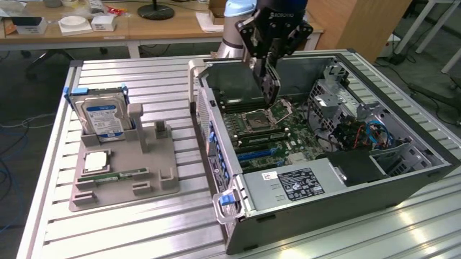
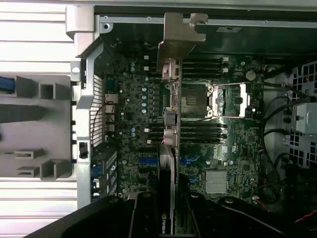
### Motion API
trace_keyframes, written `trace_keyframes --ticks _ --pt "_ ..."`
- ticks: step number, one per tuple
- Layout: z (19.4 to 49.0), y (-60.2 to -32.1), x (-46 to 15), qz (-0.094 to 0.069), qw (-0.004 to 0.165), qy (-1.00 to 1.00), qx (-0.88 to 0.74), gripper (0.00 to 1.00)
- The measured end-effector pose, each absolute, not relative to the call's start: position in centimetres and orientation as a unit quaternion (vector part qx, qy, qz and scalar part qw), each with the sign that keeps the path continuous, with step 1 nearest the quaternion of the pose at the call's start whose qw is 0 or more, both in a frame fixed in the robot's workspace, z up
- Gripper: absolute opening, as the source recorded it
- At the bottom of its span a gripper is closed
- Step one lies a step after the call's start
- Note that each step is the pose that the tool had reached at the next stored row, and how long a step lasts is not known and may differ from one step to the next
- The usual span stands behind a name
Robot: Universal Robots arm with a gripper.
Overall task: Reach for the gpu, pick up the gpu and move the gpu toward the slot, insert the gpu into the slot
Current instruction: 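Pick up the gpu and move the gpu toward the slot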
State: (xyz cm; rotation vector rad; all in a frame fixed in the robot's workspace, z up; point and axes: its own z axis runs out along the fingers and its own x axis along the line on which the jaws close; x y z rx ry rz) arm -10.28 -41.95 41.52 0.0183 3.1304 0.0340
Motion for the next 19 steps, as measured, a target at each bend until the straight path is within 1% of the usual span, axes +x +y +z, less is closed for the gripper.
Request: trace_keyframes --ticks 9,19 --pt "41.3 -42.0 -8.6 0.011 0.006 1.000 0.014 0.26" --pt "41.2 -42.0 -4.1 0.011 0.006 1.000 0.014 0.26"
